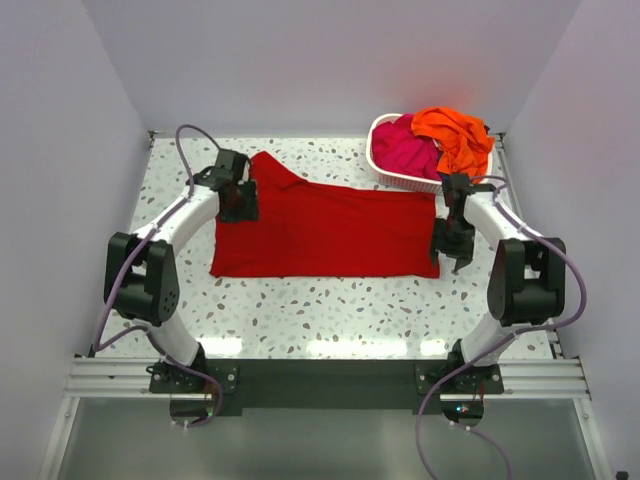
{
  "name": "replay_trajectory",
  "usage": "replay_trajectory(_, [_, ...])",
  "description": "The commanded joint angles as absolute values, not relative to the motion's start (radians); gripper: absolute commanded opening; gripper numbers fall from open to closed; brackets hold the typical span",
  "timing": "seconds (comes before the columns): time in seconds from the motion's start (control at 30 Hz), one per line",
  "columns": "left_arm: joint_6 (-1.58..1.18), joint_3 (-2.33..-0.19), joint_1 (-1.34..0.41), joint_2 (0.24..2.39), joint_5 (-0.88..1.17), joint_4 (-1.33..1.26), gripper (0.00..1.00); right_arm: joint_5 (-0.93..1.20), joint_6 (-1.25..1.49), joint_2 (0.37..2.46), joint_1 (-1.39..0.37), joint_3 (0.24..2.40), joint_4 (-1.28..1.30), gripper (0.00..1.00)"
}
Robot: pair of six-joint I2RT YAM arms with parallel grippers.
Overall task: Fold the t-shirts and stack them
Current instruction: Fold the tshirt
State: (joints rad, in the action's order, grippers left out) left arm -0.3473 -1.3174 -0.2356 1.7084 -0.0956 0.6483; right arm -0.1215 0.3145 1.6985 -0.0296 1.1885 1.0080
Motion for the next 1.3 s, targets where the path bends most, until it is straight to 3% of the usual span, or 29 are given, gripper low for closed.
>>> replay_trajectory(0.0, [-0.46,-1.231,-0.239,1.701,-0.015,0.6,0.57,-0.12,0.321,1.626,-0.025,1.204,1.022,0.56])
replay_trajectory(0.3, [-0.511,-0.997,-0.239,1.644,-0.015,0.525,0.57,0.098,0.344,1.703,-0.087,1.186,0.871,0.56])
replay_trajectory(0.73, [-0.474,-0.881,-0.206,1.602,-0.129,0.578,0.57,0.127,0.337,1.867,-0.182,1.117,0.799,0.54])
replay_trajectory(1.03, [-0.454,-0.798,-0.083,1.5,-0.118,0.617,0.58,0.156,0.383,1.79,-0.267,0.98,0.871,0.53])
replay_trajectory(1.27, [-0.453,-0.874,-0.077,1.445,-0.121,0.705,0.64,0.183,0.439,1.643,-0.307,0.91,0.911,0.54])
